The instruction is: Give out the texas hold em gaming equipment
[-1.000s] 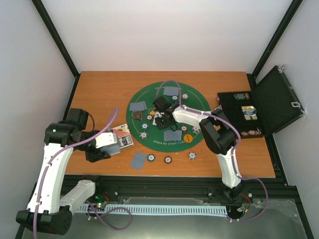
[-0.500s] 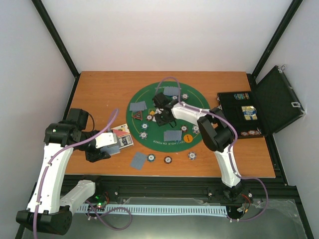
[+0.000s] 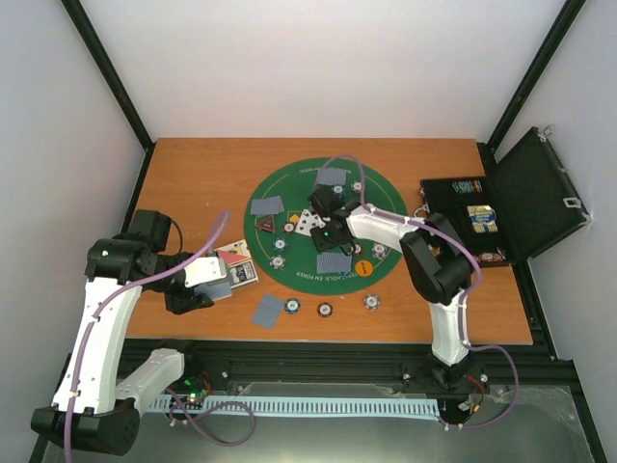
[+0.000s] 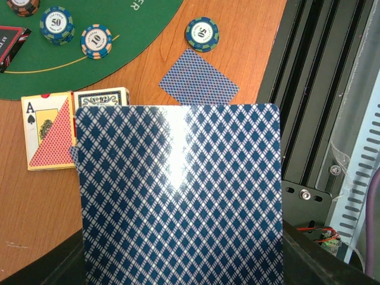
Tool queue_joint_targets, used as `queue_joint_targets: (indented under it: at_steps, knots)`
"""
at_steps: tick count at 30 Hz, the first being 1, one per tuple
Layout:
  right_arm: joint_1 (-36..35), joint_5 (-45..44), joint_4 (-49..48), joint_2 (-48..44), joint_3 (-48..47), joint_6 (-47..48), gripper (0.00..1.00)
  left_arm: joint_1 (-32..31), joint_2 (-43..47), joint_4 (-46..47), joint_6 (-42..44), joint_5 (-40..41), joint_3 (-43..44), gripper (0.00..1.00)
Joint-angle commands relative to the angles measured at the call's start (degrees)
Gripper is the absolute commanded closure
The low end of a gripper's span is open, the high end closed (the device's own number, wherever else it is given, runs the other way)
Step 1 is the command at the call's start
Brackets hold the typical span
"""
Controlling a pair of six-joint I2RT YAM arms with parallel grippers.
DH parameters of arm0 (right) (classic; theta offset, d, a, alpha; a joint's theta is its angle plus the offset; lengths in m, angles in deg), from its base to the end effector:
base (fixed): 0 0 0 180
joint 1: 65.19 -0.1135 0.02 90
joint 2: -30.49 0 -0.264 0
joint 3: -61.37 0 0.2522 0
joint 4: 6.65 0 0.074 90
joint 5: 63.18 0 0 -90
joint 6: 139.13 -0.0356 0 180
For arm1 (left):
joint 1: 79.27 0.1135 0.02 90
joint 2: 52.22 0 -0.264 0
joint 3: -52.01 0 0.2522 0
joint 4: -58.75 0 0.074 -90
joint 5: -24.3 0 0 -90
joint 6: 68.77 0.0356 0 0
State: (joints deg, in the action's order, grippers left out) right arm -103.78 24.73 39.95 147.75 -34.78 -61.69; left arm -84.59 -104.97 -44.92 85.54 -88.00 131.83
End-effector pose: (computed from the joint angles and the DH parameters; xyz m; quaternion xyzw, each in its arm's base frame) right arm 0.3273 0.2596 0.1560 -0.2175 0.9566 0.0673 0.1820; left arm 0.1078 -0.0236 0.3344 0.5748 0.7871 -0.1108 0.1942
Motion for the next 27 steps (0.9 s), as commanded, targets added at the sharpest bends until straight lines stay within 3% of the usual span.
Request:
queue_joint_targets:
  at_steps: [1,19,27]
  knots:
    - [0.5,2.0,-3.4,-5.1,6.9,-2.2,0.52,-0.2,0.8,-0.3,1.3,-0.7,0.7,0.99]
    - [0.1,4.8,-6.7,-15.1,20.5,-5.0,0.56,-0.2,1.6,-0.6,1.7,-0.8,0.9,0.99]
    - [0.1,3.7,-4.1,-18.2,15.9,-5.5,0.52,-0.1,1.7,-0.9,1.5,-1.0,1.3,0.99]
